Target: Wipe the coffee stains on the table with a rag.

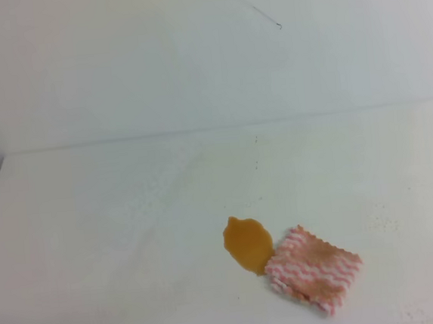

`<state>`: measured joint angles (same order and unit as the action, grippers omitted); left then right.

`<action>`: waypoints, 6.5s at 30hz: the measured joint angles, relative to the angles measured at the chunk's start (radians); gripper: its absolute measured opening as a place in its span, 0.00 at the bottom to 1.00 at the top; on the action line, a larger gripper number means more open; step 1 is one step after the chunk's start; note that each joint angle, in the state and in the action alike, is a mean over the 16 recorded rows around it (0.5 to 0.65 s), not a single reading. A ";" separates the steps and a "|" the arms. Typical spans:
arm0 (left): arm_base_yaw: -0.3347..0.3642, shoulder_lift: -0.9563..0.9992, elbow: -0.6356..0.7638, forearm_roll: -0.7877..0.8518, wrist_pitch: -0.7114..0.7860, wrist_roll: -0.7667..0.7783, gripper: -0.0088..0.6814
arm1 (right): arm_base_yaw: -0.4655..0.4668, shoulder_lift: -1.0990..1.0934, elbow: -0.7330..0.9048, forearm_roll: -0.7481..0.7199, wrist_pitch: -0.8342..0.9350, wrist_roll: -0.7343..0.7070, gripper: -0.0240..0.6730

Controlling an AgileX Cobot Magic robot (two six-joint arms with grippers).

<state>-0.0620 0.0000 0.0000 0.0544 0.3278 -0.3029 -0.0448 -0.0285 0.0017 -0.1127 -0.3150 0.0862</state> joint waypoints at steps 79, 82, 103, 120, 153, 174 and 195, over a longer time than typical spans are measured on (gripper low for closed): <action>0.000 0.000 0.000 0.000 0.000 0.000 0.01 | 0.558 1.948 -0.941 0.890 0.532 -1.290 0.45; 0.000 0.000 0.000 0.000 0.000 0.000 0.01 | 0.558 1.954 -0.943 0.889 0.529 -1.289 0.34; 0.000 0.000 0.000 0.000 0.000 0.000 0.01 | 0.558 2.086 -1.134 0.986 0.372 -1.207 0.08; 0.000 0.000 0.000 0.000 0.000 0.000 0.01 | 0.697 2.230 -1.435 0.701 0.751 -0.763 0.08; 0.000 0.000 0.000 0.000 0.000 0.000 0.01 | 0.860 2.209 -1.397 0.077 0.907 -0.194 0.08; 0.000 0.000 0.000 0.000 0.000 0.000 0.01 | 0.747 2.102 -1.416 -0.073 1.008 -0.078 0.08; 0.000 0.000 0.000 0.000 0.000 0.000 0.01 | 0.425 1.939 -1.116 -0.114 1.036 -0.008 0.08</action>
<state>-0.0620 0.0000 0.0000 0.0544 0.3278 -0.3029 0.3806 1.9104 -1.1145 -0.2264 0.7210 0.0784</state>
